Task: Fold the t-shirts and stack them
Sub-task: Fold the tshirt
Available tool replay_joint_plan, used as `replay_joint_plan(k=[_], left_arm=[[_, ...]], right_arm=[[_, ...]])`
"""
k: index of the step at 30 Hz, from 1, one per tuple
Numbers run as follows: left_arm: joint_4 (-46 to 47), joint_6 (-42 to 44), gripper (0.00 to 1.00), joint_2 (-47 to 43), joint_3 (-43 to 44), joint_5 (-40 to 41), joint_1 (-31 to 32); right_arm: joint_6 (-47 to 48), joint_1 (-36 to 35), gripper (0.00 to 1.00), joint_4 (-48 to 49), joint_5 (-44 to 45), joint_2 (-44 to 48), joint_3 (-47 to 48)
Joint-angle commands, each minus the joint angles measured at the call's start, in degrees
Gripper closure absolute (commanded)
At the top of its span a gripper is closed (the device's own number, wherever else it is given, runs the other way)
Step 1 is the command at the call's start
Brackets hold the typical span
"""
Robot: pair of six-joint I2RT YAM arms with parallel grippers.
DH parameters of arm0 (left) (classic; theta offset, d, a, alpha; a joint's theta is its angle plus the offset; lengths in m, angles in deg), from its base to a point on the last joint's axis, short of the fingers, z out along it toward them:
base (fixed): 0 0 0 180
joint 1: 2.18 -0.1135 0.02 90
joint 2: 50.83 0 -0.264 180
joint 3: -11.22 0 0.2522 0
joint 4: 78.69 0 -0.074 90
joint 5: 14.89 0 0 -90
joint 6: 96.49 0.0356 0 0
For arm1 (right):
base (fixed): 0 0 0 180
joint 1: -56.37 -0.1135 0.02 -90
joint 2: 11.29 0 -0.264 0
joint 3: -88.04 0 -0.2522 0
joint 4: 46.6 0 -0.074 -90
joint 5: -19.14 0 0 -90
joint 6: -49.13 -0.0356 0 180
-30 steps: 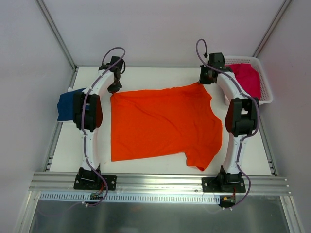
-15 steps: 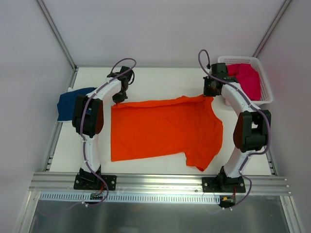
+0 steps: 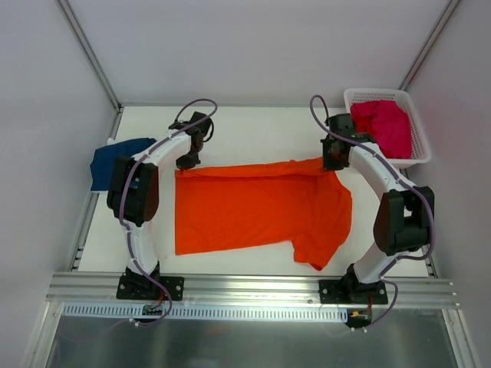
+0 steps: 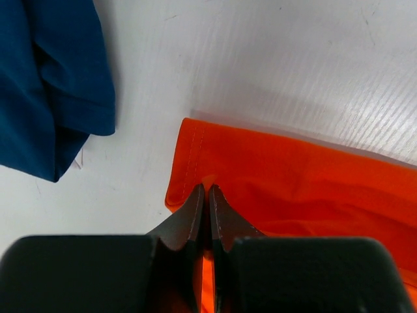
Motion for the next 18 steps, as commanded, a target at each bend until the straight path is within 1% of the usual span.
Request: replay_joint_plan(k=[1, 7, 8, 10, 11, 13, 14, 16, 17, 18], left_arm=[[-0.41, -0.02, 1.00, -3.68, -1.21, 2.05, 0.62], [-0.32, -0.02, 1.00, -4.38, -3.67, 2.32, 1.14], [-0.32, -0.11, 0.95, -4.38, -4.29, 2.41, 1.40], [-0.32, -0.19, 0.88, -4.21, -4.64, 2.58, 1.49], [-0.24, -0.19, 0.80, -4.12, -5.08, 2.76, 1.67], [-0.24, -0.46, 0.71, -4.21, -5.52, 3.02, 1.85], [-0.15, -0.55, 0.60, -4.21, -5.87, 3.46, 2.02], [-0.15, -0.55, 0.46, -4.29, -5.96, 3.55, 2.11], [-0.06, -0.37, 0.39, -4.29, -5.96, 3.81, 2.20], [0.03, -0.46, 0.39, -4.38, -5.96, 4.07, 2.20]], right_arm=[[-1.34, -0.82, 1.00, -3.33, 3.03, 2.89, -1.34], [-2.32, -1.61, 1.00, -5.70, 4.70, 3.42, -3.10], [-2.66, -1.78, 1.00, -6.05, 5.23, 3.24, -3.62], [-3.11, -1.87, 1.00, -6.06, 5.84, 3.07, -4.33], [-3.54, -1.96, 1.00, -6.23, 6.37, 2.89, -4.59], [-3.72, -1.96, 1.00, -6.49, 6.64, 2.63, -5.12], [-3.98, -1.96, 1.00, -6.50, 7.07, 2.63, -5.30], [-4.25, -2.05, 0.99, -6.32, 7.25, 2.45, -5.74], [-4.42, -2.05, 0.98, -6.23, 7.43, 2.19, -5.83], [-4.60, -1.96, 0.89, -6.32, 7.78, 1.93, -5.65]])
